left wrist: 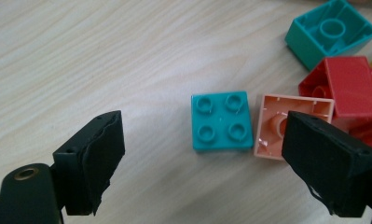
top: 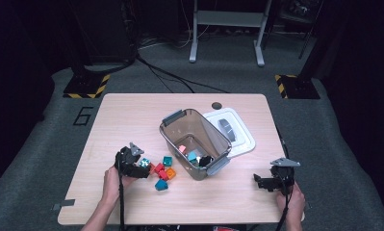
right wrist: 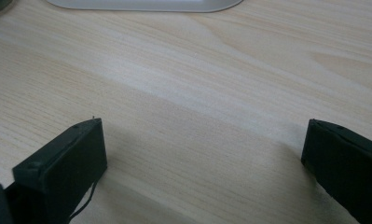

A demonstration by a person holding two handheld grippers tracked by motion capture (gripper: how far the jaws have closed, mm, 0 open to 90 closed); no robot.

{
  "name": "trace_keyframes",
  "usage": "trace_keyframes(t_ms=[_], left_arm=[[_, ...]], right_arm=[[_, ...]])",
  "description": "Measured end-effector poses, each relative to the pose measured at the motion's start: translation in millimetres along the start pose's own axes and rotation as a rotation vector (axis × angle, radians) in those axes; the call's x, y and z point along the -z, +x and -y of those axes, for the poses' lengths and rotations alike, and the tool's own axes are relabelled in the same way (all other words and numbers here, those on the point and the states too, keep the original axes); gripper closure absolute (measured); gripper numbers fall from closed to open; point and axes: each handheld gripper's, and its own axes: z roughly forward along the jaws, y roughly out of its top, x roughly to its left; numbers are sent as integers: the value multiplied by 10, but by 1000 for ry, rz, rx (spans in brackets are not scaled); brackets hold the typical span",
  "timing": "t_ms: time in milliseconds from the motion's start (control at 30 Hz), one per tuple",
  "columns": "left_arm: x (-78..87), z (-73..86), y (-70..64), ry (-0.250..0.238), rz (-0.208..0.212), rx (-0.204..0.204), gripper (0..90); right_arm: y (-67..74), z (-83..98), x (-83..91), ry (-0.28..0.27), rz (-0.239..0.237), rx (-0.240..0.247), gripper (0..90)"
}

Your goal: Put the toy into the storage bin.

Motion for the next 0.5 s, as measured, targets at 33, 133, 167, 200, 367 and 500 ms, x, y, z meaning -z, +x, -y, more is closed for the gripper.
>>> trace_keyframes(t_ms=[33,133,167,200,367,500], left_arm=[[5,24,8,0,0,4,131],[23,102,34,0,7,19,128],[28,129,41,2,9,19,127],[33,156,45,-1,10,22,127],[71,244,42,-35,25,30,125],[96,220,-6,-71,52,22,126]], right_arm=[[-7,3,6,6,-9,13,0],[-2,1,3,3,-6,5,0],[-6,3,6,6,-11,11,0],[-4,1,3,3,-4,7,0],[-6,2,6,6,-11,12,0],[-1,1,3,2,-6,4,0]])
